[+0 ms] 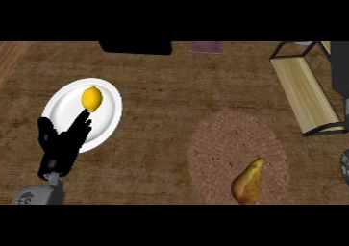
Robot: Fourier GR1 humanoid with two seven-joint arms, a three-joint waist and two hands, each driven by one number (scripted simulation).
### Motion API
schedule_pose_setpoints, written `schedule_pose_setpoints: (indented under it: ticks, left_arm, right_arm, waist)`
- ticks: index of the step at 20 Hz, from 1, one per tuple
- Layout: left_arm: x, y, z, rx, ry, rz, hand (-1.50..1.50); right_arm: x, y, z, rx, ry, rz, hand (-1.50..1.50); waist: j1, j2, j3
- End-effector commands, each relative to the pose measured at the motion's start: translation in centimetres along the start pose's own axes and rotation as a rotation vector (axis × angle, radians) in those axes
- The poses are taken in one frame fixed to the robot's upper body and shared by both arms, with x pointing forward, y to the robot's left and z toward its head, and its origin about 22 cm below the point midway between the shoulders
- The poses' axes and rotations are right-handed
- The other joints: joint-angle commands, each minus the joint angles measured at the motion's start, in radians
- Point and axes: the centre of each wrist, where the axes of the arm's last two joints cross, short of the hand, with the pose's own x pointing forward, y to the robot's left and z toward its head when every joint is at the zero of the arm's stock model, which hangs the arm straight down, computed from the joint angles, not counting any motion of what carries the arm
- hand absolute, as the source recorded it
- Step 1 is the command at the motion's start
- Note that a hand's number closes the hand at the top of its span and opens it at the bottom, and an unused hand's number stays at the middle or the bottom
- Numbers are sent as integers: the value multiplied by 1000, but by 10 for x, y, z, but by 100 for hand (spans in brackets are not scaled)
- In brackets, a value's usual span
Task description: Pick the cupcake from the placemat and place it in the tiered shelf
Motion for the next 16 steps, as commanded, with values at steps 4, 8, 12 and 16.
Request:
schedule_pose_setpoints:
  ticks: [4, 8, 12, 16]
  left_arm:
    - [-4, -9, -4, 14, 27, 12, 0]
    - [-6, 1, -1, -4, 30, 10, 0]
    - [-10, 11, 4, 25, 26, 25, 0]
    - [-5, 7, 8, 35, 34, 15, 0]
  right_arm:
    - [3, -7, -28, 11, 229, 33, 150]
    - [5, -11, -43, 85, 221, 53, 150]
    - [-13, 11, -57, 101, 215, 111, 150]
    - [-22, 21, -63, 113, 206, 138, 150]
  waist:
    - [-28, -1, 0]
    - [-25, -2, 0]
    - [-34, -5, 1]
    - [-39, -9, 1]
